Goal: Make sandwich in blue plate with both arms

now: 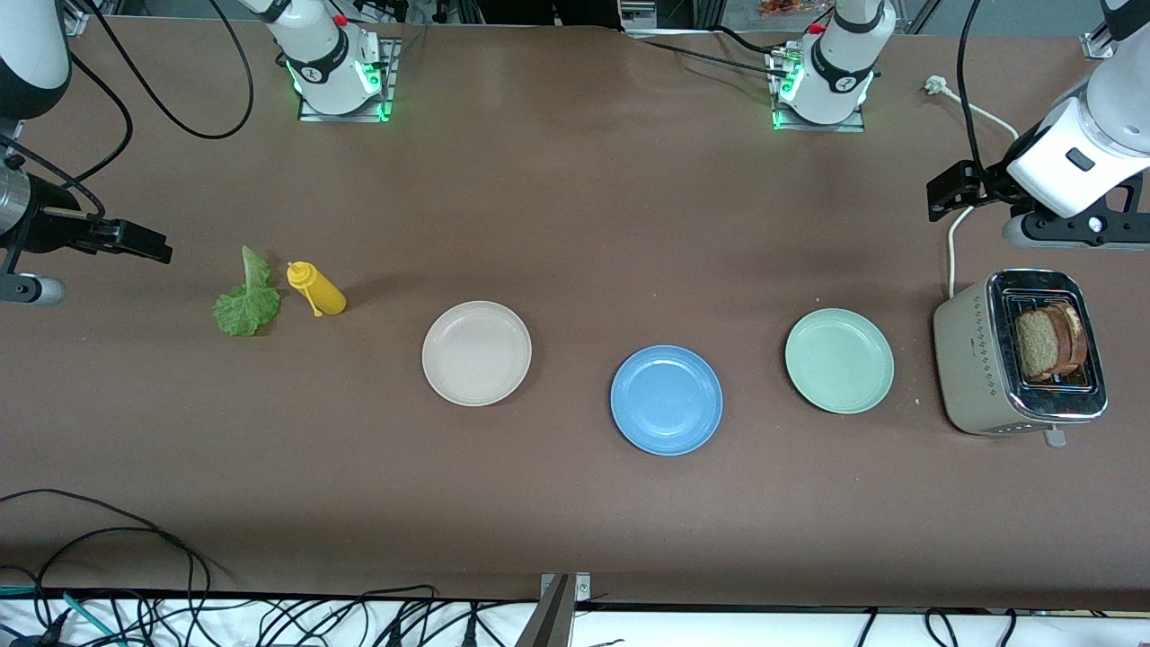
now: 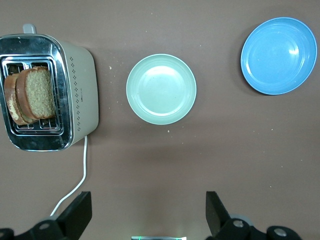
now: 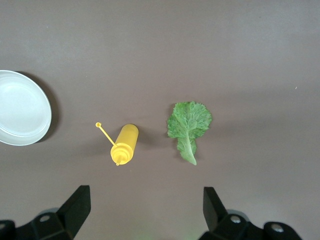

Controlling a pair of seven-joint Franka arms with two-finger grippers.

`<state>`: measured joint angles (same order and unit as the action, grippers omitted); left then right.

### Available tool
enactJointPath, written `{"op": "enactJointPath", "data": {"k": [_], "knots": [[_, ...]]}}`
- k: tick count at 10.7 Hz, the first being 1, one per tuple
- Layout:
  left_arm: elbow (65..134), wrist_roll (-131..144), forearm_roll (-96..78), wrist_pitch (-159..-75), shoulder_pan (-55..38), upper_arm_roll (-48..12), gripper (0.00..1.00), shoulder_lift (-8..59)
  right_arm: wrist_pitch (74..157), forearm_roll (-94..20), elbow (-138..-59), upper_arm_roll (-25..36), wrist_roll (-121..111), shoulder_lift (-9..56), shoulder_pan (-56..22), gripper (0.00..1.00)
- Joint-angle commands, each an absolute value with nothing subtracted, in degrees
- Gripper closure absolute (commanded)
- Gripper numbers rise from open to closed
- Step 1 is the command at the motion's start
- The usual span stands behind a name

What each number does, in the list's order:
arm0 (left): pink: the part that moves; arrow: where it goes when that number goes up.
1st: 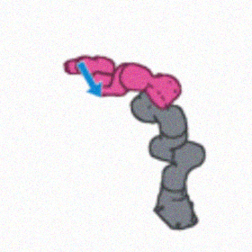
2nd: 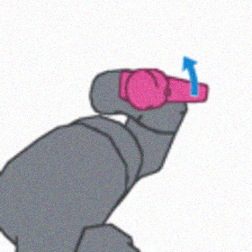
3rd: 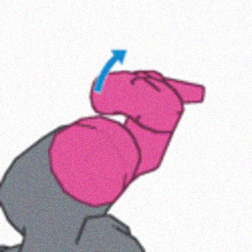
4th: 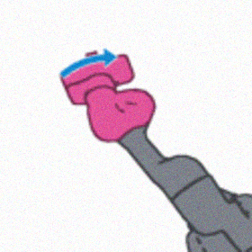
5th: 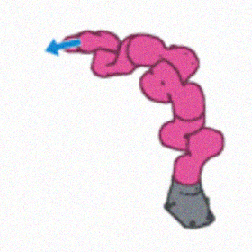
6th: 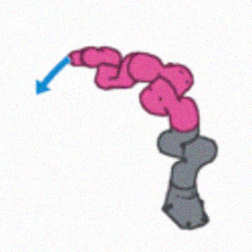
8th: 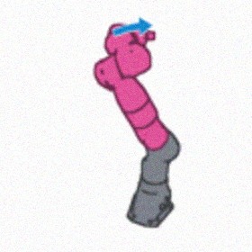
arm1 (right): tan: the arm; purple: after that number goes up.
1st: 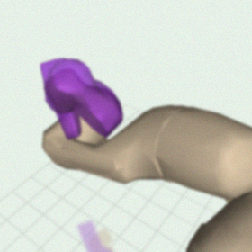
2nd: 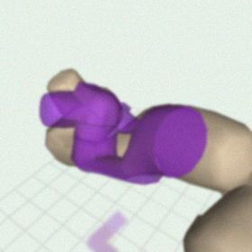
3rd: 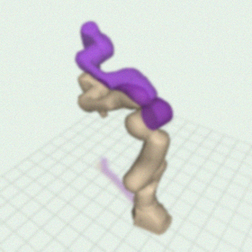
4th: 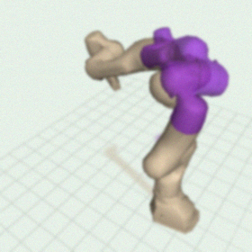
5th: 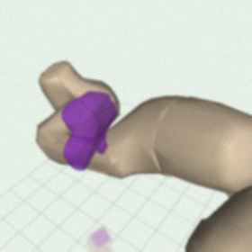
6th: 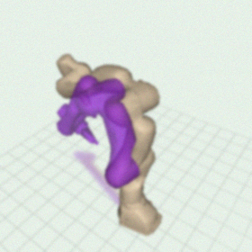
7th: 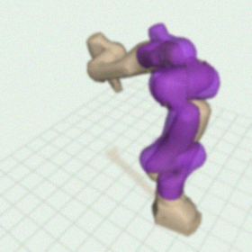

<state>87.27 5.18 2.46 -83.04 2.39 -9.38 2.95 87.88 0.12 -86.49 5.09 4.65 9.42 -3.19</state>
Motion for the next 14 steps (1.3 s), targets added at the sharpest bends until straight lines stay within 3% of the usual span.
{"op": "enactJointPath", "data": {"k": [1,14], "knots": [[85.3,4.6,4.1,-81.7,2.6,-9.6,0.00,3.8,88.1,0.2,-87.9,5.2,3.9,7.9,-3.1,0.00],[85.7,4.4,3.4,-81.7,3.4,-9.4,0.00,3.7,85.1,-0.1,-87.6,6.9,3.9,7.7,-3.0,0.00]]}}
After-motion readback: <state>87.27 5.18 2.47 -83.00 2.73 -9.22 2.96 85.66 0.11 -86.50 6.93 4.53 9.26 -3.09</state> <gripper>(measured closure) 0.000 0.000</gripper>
